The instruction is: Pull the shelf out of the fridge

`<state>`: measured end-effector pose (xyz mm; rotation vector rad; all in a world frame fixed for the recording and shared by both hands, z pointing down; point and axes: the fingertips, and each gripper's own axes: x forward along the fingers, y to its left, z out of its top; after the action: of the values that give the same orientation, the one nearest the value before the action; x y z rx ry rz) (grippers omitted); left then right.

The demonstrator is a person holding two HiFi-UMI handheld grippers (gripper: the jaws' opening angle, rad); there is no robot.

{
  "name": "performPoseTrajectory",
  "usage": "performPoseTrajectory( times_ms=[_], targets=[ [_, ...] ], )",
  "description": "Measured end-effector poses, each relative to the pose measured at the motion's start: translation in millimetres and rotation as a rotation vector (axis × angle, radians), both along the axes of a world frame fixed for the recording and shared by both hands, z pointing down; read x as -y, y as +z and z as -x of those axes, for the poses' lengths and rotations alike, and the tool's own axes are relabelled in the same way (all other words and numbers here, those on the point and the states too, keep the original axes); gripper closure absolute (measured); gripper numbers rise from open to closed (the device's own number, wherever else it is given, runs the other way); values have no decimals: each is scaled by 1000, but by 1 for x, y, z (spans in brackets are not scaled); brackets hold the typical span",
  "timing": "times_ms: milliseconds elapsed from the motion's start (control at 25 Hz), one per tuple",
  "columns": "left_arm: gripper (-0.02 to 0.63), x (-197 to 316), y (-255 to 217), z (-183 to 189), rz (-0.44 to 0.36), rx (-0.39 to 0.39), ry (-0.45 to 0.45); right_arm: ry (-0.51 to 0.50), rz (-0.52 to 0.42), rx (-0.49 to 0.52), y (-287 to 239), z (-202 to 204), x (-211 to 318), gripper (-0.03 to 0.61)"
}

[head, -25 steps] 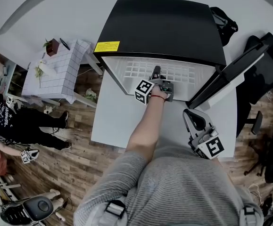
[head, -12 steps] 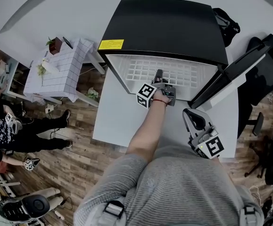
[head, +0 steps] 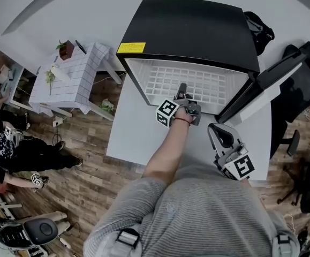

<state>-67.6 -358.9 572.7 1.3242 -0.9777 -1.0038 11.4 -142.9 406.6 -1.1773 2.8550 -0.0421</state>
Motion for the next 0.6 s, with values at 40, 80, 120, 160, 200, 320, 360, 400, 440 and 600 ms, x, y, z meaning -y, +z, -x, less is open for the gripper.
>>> performPoseTrajectory(
  times_ms=[40,80,120,160,200,320,360,400,440,600],
  targets=[
    [583,-4,1,0,-2,-1,0,-3,-1,0,1,1,-1,565],
    [583,-7,2,1,-3,-2,1,-7,-2,-1,1,2,-2,565],
    [583,-10,2,2,-4,-3,1,-10,-3,0,2,3,-3,565],
    [583,-12,1,2,-5,-4,0,-14,-4,1,1,4,-4,565],
    [583,-15,1,3,-5,-4,0,-19,-6,3,1,6,-5,565],
    [583,-22,0,4,-5,-7,-5,-28,-7,4,-1,9,-8,565],
    [583,-25,0,4,-5,-9,-6,-30,-7,4,-1,9,-9,565],
    [583,-27,-1,4,-6,-10,-6,-31,-7,4,-1,9,-10,565],
    [583,-30,-1,4,-7,-9,-7,-32,-7,5,-1,9,-11,565],
    [583,-35,1,5,-6,-9,-8,-37,-8,5,0,10,-12,565]
  ],
)
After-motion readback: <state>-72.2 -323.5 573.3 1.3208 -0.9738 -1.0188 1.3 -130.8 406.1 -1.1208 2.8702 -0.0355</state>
